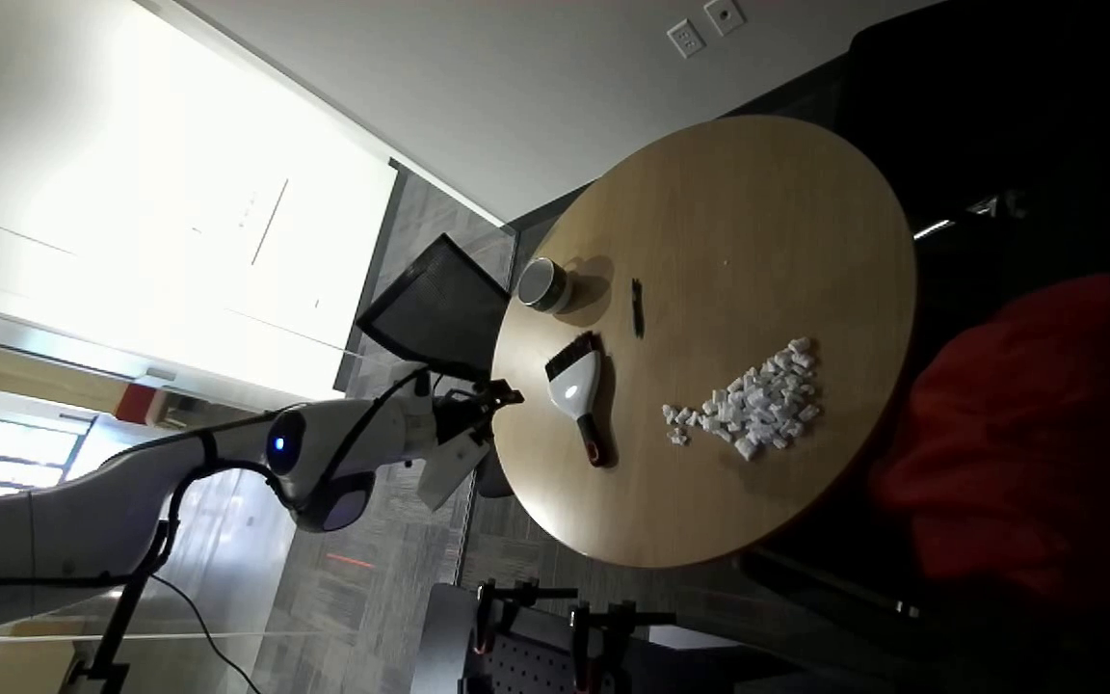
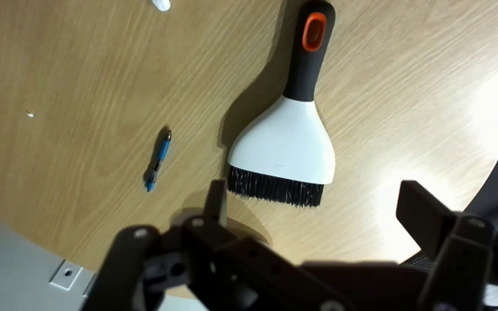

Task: Sweep the white objects to the left

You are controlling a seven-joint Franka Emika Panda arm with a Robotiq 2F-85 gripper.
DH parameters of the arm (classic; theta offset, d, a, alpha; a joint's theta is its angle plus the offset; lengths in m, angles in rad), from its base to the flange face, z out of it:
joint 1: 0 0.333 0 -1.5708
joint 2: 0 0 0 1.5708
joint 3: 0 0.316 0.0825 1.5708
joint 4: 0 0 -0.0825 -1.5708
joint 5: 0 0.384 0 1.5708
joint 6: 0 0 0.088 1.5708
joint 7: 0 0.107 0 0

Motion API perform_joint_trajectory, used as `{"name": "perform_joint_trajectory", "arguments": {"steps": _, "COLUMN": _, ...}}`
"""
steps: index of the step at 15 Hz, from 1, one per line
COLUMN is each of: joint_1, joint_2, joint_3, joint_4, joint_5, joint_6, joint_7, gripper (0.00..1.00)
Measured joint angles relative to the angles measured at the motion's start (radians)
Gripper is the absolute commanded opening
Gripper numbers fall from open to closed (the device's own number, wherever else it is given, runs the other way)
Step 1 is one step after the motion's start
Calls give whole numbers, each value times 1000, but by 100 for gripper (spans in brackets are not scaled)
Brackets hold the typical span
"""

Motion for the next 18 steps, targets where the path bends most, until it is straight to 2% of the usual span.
{"name": "perform_joint_trajectory", "arguments": {"steps": 5, "joint_1": -88, "joint_2": 170, "joint_3": 90, "joint_4": 123, "joint_5": 217, "joint_6": -19, "joint_7": -169, "gripper": 100}}
{"name": "perform_joint_trajectory", "arguments": {"steps": 10, "joint_1": -218, "joint_2": 446, "joint_3": 203, "joint_4": 312, "joint_5": 364, "joint_6": -46, "joint_7": -297, "gripper": 100}}
{"name": "perform_joint_trajectory", "arguments": {"steps": 13, "joint_1": -252, "joint_2": 590, "joint_3": 232, "joint_4": 398, "joint_5": 380, "joint_6": -46, "joint_7": -310, "gripper": 100}}
{"name": "perform_joint_trajectory", "arguments": {"steps": 18, "joint_1": -252, "joint_2": 618, "joint_3": 233, "joint_4": 424, "joint_5": 381, "joint_6": -45, "joint_7": -310, "gripper": 100}}
